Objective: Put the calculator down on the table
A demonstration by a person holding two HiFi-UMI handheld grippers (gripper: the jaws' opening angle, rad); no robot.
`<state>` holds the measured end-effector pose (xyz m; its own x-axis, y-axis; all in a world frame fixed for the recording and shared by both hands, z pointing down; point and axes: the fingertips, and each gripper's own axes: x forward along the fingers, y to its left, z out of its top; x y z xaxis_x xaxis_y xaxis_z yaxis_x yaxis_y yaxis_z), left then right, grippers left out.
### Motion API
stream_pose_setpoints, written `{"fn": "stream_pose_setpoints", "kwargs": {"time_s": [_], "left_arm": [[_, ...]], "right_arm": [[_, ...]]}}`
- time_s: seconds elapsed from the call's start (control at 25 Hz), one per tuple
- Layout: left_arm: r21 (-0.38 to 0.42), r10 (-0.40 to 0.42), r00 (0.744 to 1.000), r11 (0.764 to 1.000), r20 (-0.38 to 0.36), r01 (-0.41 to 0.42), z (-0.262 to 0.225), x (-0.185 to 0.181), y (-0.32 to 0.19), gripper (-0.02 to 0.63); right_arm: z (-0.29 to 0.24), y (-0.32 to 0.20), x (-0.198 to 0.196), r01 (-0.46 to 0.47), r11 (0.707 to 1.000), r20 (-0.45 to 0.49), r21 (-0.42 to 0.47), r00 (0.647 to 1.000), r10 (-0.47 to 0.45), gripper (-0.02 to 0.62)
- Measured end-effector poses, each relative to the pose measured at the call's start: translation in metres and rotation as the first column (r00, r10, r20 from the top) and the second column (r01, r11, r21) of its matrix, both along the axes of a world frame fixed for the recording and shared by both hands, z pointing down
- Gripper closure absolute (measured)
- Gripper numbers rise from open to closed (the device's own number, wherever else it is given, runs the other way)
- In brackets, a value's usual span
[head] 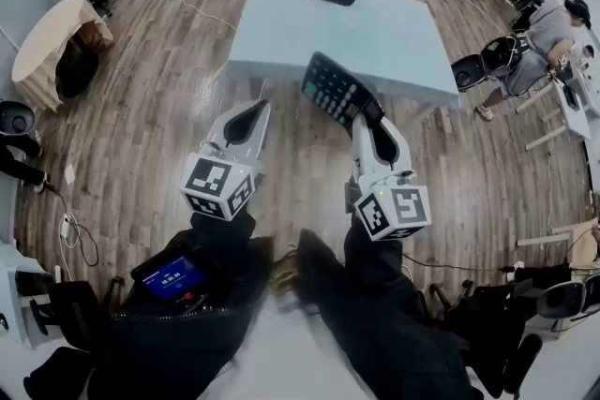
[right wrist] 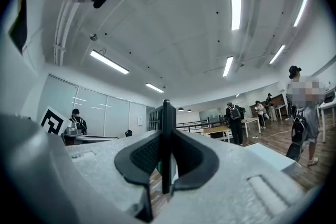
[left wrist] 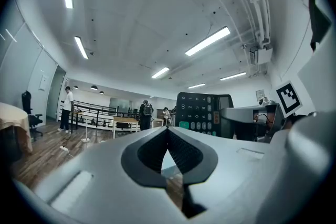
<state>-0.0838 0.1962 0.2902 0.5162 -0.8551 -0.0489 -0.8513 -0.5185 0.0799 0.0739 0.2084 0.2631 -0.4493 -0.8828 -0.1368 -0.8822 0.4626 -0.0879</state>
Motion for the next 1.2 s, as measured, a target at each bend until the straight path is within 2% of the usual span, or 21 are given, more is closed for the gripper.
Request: {"fn": "stream_pose_setpoints", "kwargs": {"time_s": [0.4, 0.64, 0.8, 0.96, 1.2], "left_arm": [[-0.025, 0.000, 1.000, 1.000, 0.012, 0.000, 0.011, 0.009, 0.002, 0.609], [-0.032, -0.003, 1.000, 0.999, 0.025, 0.004, 0.027, 0.029, 0.011, 0.609], [-0.040, -0.007, 1.000, 0.999, 0.024, 0.008, 0.023, 0.021, 0.008, 0.609], [-0.040, -0.012, 1.000, 0.999, 0.029, 0.014, 0.023, 0.026, 0.010, 0.608], [-0.030, -0.017, 0.999, 0.999, 0.030, 0.018, 0.027, 0.037, 0.012, 0.609]], "right_arm": [[0.012, 0.000, 0.008, 0.006, 1.000, 0.014, -0.016, 1.000, -0.006, 0.546], [0.027, 0.009, 0.027, 0.018, 1.000, 0.077, -0.023, 0.997, -0.016, 0.540], [0.024, 0.006, 0.015, 0.040, 0.999, 0.072, -0.031, 0.997, -0.038, 0.546], [0.026, 0.009, 0.014, 0.077, 0.997, 0.070, -0.030, 0.995, -0.075, 0.551], [0.027, 0.015, 0.021, 0.082, 0.997, 0.061, -0.003, 0.995, -0.082, 0.551]]}}
